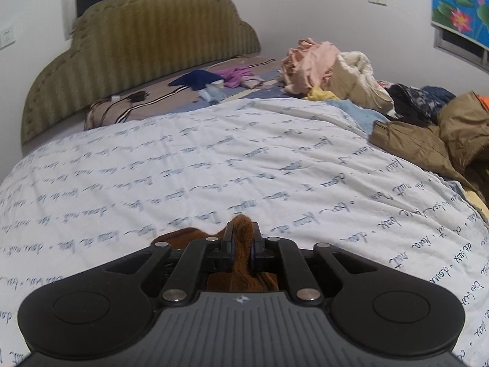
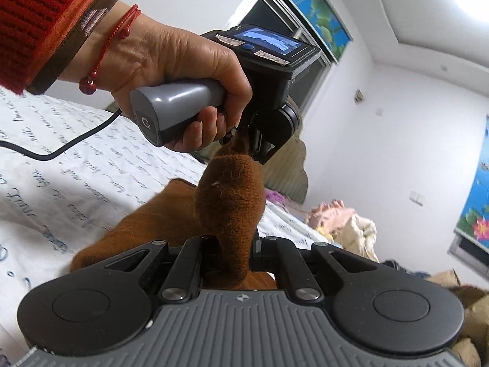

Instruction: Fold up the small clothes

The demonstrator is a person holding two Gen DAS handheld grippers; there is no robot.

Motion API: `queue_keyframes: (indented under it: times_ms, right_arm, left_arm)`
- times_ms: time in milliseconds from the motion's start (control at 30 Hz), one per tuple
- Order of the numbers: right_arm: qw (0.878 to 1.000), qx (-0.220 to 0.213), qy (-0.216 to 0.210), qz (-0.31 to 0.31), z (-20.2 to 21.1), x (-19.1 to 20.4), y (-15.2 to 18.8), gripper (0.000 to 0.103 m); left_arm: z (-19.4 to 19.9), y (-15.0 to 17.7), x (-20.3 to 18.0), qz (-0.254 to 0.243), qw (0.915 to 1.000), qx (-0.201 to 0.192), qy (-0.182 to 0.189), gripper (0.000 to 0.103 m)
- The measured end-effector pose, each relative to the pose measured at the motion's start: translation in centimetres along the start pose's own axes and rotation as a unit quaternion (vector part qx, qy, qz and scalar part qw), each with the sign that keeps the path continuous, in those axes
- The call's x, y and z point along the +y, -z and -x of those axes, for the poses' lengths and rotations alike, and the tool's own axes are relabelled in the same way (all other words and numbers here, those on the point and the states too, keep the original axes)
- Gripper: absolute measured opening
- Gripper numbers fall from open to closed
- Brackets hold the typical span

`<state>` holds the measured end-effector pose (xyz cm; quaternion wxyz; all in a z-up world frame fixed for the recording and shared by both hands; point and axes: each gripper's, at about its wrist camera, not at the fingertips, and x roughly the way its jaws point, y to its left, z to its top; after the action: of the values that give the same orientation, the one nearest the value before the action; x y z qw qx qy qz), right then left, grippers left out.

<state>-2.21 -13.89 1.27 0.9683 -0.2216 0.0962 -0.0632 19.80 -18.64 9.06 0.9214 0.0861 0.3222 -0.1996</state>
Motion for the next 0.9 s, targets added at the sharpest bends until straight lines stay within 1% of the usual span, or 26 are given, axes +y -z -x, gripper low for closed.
queue_keyframes:
  times_ms: [100,200,300,367,400,467,533,567,600,633,667,700,733,767,800,833,900]
  right_arm:
    - [1.0,0.015,0.001,-0.021,-0.6,-0.7,0.7,0.01]
    - [0.998,0.032,-0.003,-0.05,-1.1,-1.5,1.5,0.01]
    - [0.995,0.052,-0.012,-0.084,-1.6,-2.6,2.3,0.01]
    - [0.992,0.068,-0.021,-0.109,-2.1,-3.3,2.9,0.01]
    - [0.989,0.076,-0.027,-0.123,-2.3,-3.6,3.2,0.01]
    - [0.982,0.094,-0.043,-0.156,-2.6,-4.4,3.9,0.01]
    - [0.972,0.113,-0.064,-0.198,-2.9,-5.4,4.9,0.011]
    - [0.965,0.122,-0.075,-0.22,-3.0,-6.0,5.3,0.012]
    - [0.957,0.131,-0.086,-0.244,-3.2,-6.5,5.8,0.012]
    - [0.949,0.138,-0.095,-0.268,-3.4,-7.1,6.2,0.012]
    - [0.94,0.144,-0.105,-0.292,-3.5,-7.7,6.6,0.012]
    - [0.931,0.149,-0.114,-0.314,-3.6,-8.2,7.0,0.014]
    - [0.92,0.153,-0.123,-0.338,-3.9,-8.8,7.5,0.017]
    - [0.91,0.158,-0.133,-0.36,-4.1,-9.3,8.0,0.018]
    - [0.9,0.162,-0.144,-0.379,-4.4,-9.7,8.4,0.018]
    - [0.891,0.164,-0.152,-0.396,-4.5,-10.1,8.7,0.019]
    - [0.873,0.167,-0.166,-0.427,-4.8,-10.7,9.3,0.02]
  left_arm:
    - [-1.1,-0.1,-1.9,-0.016,0.9999,0.003,-0.002,0.008]
    - [-2.6,0.1,-3.5,-0.025,0.9996,0.014,0.0,0.008]
    - [-4.4,0.6,-4.7,-0.026,0.9993,0.028,0.002,0.008]
    - [-5.6,1.1,-5.5,-0.027,0.9989,0.037,0.009,0.008]
    - [-6.1,1.4,-5.8,-0.028,0.9987,0.04,0.017,0.008]
    - [-6.9,2.1,-6.3,-0.031,0.9968,0.055,0.048,0.009]
    - [-7.8,2.7,-6.8,-0.025,0.9946,0.076,0.067,0.012]
    - [-8.1,2.8,-7.1,-0.022,0.9937,0.086,0.068,0.013]
    - [-8.4,2.8,-7.2,-0.019,0.9929,0.095,0.07,0.019]
    - [-8.7,2.8,-7.3,-0.017,0.9918,0.102,0.074,0.033]
    - [-8.7,2.7,-7.3,-0.012,0.9913,0.104,0.079,0.042]
    - [-8.4,2.6,-7.2,-0.005,0.9921,0.097,0.079,0.065]
    - [-8.0,2.4,-6.9,0.004,0.9939,0.081,0.075,0.082]
    - [-7.3,2.1,-6.7,0.011,0.9956,0.062,0.07,0.085]
    - [-6.7,1.9,-6.3,0.017,0.9968,0.045,0.064,0.086]
    - [-6.2,1.5,-5.9,0.022,0.9972,0.039,0.06,0.086]
    - [-5.3,1.0,-4.9,0.031,0.9973,0.042,0.052,0.086]
